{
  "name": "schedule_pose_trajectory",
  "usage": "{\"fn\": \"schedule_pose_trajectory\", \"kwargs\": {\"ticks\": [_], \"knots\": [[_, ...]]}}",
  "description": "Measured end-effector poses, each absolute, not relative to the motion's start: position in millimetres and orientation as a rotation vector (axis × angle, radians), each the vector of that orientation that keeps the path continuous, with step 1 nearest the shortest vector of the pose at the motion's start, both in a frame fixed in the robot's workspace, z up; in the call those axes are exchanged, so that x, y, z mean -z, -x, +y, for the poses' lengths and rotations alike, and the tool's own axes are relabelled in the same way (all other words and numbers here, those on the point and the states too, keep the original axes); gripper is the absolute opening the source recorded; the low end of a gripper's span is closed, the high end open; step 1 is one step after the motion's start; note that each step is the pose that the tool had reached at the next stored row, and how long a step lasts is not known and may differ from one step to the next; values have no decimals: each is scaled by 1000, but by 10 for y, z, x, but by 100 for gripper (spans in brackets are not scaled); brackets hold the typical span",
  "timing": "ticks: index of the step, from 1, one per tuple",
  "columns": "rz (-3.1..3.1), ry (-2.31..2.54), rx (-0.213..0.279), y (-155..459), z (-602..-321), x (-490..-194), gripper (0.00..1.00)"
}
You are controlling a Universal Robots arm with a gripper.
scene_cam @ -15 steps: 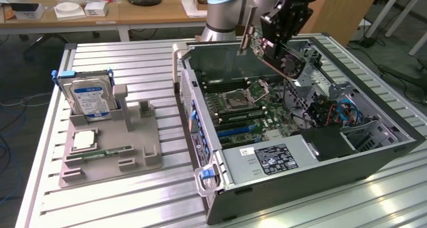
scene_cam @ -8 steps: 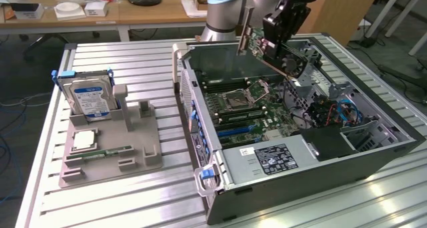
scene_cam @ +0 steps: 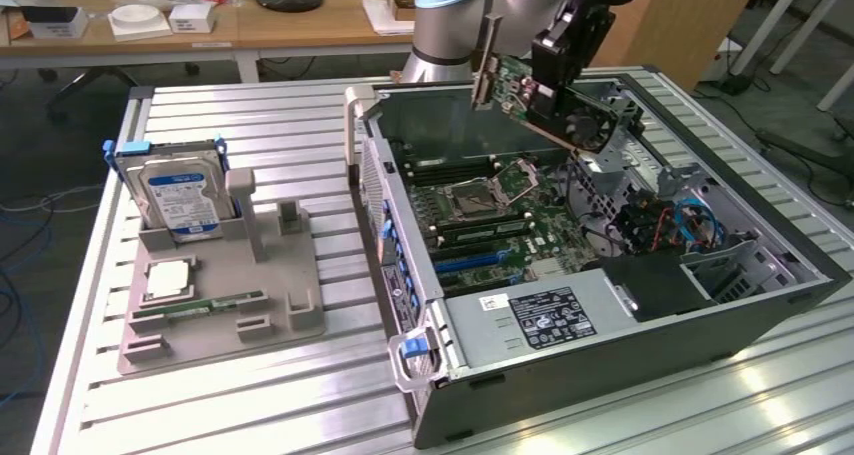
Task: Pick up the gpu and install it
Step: 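Insert the gpu into the slot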
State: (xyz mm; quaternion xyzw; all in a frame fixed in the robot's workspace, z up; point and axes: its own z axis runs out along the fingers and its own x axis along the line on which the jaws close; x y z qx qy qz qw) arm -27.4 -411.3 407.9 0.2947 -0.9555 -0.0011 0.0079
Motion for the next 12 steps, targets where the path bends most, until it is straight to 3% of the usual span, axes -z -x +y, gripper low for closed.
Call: {"fn": "schedule_pose_trajectory", "kwargs": {"ticks": [12], "knots": [[-2881,-1211,1,274,-4113,-4075,28]]}}
